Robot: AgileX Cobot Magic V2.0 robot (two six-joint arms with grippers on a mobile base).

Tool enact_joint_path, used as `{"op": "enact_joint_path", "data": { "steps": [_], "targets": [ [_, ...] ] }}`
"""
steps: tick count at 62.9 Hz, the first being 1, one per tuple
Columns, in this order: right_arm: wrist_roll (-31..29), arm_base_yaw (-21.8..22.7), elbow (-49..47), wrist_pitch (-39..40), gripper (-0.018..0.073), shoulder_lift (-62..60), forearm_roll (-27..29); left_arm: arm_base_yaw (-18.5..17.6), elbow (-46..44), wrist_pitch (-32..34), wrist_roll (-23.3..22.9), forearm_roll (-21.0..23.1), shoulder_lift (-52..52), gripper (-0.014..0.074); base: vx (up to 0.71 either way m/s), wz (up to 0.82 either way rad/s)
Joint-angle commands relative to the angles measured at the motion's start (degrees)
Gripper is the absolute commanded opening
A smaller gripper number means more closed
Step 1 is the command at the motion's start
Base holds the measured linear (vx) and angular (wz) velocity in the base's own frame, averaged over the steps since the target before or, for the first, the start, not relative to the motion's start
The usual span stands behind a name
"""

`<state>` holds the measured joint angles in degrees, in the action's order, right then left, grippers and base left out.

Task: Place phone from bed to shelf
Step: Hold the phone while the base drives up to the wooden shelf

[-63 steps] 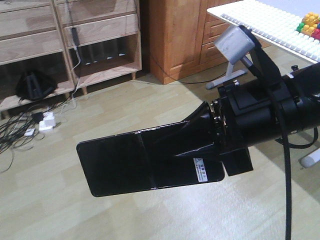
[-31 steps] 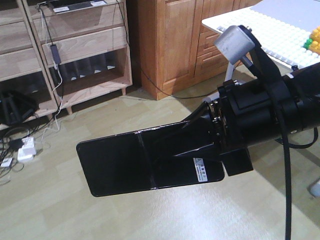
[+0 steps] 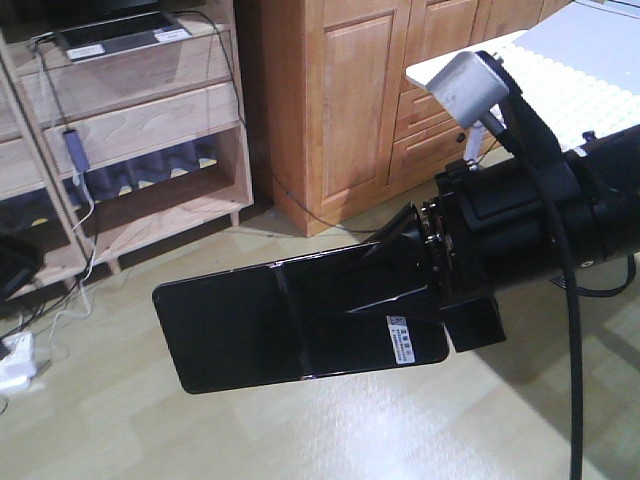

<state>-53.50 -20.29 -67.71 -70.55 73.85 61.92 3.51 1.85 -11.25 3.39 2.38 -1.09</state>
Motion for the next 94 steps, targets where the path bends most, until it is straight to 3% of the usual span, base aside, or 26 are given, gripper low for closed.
{"op": "enact_joint_path", "data": {
  "steps": [1, 48, 94],
  "targets": [
    [-0.34, 0.19, -1.41, -3.14, -0.0002, -1.57, 4.85, 0.02, 0.41, 3.99, 0.0, 0.53, -0.48, 0.0001, 0.45, -0.06],
    [-0.34, 0.19, -1.41, -3.14, -0.0002, -1.57, 4.85, 0.02, 0.41, 3.99, 0.0, 0.53, -0.48, 0.0001, 0.46, -0.01],
    [-0.34, 0.19, -1.41, -3.14, -0.0002, -1.57, 4.85, 0.02, 0.41, 3.99, 0.0, 0.53, -0.48, 0.0001, 0.45, 0.28]
  ]
}}
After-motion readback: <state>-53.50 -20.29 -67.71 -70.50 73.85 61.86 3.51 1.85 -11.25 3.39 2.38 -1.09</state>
